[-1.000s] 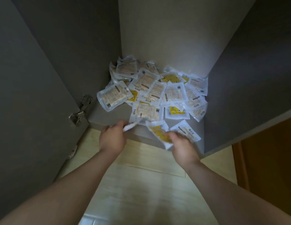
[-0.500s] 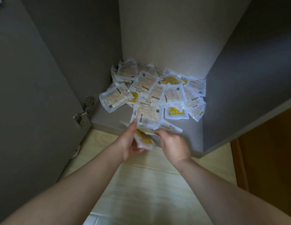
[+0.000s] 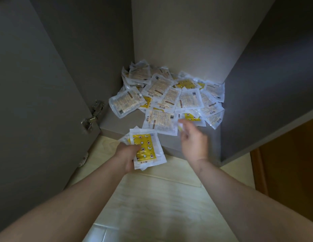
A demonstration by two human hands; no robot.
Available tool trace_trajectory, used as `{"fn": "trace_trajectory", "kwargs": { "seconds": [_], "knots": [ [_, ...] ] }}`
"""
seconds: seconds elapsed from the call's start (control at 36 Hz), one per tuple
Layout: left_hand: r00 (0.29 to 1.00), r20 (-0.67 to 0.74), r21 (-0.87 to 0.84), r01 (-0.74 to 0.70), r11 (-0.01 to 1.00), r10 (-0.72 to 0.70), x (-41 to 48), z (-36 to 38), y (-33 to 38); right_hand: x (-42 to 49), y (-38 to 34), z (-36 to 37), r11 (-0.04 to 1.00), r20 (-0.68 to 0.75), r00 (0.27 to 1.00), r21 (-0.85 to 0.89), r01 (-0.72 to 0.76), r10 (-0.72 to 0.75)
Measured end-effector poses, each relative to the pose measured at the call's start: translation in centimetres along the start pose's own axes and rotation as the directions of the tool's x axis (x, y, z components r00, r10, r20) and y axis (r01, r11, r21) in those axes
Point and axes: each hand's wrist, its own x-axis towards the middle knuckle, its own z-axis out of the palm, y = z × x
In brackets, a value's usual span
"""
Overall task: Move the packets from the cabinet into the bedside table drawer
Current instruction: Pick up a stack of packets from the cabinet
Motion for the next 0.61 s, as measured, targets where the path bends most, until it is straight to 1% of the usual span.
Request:
{"fn": "trace_trajectory", "kwargs": {
  "seconds": [0.03, 0.06, 0.08, 0.14, 0.17, 0.19, 0.22, 0.28, 0.33, 0.39, 0.42, 0.47, 0.53, 0.61],
  "knots": [
    [1.000, 0.023, -0.007, -0.003, 1.000, 0.004, -0.1, 0.0, 0.0, 0.6, -0.5, -0.1, 0.993, -0.067, 0.996, 0.105, -0.059, 0.066],
    [0.999, 0.052, -0.022, -0.007, 1.000, 0.008, -0.1, 0.0, 0.0, 1.2, -1.1, -0.2, 0.964, -0.118, 0.982, 0.236, -0.119, 0.150],
    [0.997, 0.074, -0.042, -0.011, 0.999, 0.014, -0.2, 0.1, 0.1, 1.9, -1.7, -0.2, 0.906, -0.147, 0.959, 0.389, -0.169, 0.242],
    [0.995, 0.097, -0.082, -0.018, 0.997, 0.026, -0.3, 0.4, 0.2, 2.8, -2.8, -0.1, 0.724, -0.136, 0.909, 0.655, -0.216, 0.394],
    [0.993, 0.111, -0.105, -0.017, 0.994, 0.029, -0.4, 0.5, 0.3, 2.9, -3.0, 0.1, 0.640, -0.102, 0.892, 0.732, -0.231, 0.439],
    [0.991, 0.128, -0.132, -0.011, 0.991, 0.028, -0.5, 0.7, 0.4, 2.9, -3.0, 0.3, 0.586, -0.051, 0.881, 0.765, -0.268, 0.470],
    [0.989, 0.145, -0.156, 0.000, 0.988, 0.023, -0.6, 0.9, 0.5, 2.6, -2.8, 0.6, 0.575, 0.002, 0.874, 0.753, -0.321, 0.486],
    [0.983, 0.182, -0.200, 0.014, 0.980, 0.023, -0.8, 1.1, 0.8, 1.9, -2.0, 1.3, 0.613, 0.096, 0.862, 0.664, -0.428, 0.498],
    [0.984, 0.174, -0.240, 0.016, 0.971, 0.027, -0.8, 1.1, 1.0, 1.1, -1.1, 2.1, 0.614, 0.181, 0.833, 0.598, -0.516, 0.523],
    [0.986, 0.165, -0.291, 0.025, 0.956, 0.025, -0.7, 1.0, 1.2, 0.6, -0.5, 2.6, 0.614, 0.219, 0.807, 0.551, -0.566, 0.548],
    [0.985, 0.169, -0.311, 0.029, 0.950, 0.025, -0.7, 1.0, 1.2, 0.5, -0.3, 2.8, 0.635, 0.219, 0.805, 0.516, -0.575, 0.551],
    [0.978, 0.208, -0.308, 0.035, 0.951, 0.031, -0.3, 0.9, 1.2, 0.4, -0.1, 3.3, 0.697, 0.213, 0.824, 0.448, -0.560, 0.526],
    [0.973, 0.224, -0.230, -0.001, 0.973, 0.054, 0.2, 0.8, 1.1, 0.2, -0.3, 4.0, 0.751, 0.225, 0.845, 0.387, -0.535, 0.486],
    [0.978, 0.191, -0.123, -0.057, 0.991, 0.080, 0.8, 0.6, 0.8, 0.0, -0.8, 5.1, 0.825, 0.233, 0.886, 0.328, -0.459, 0.400]
  ]
}}
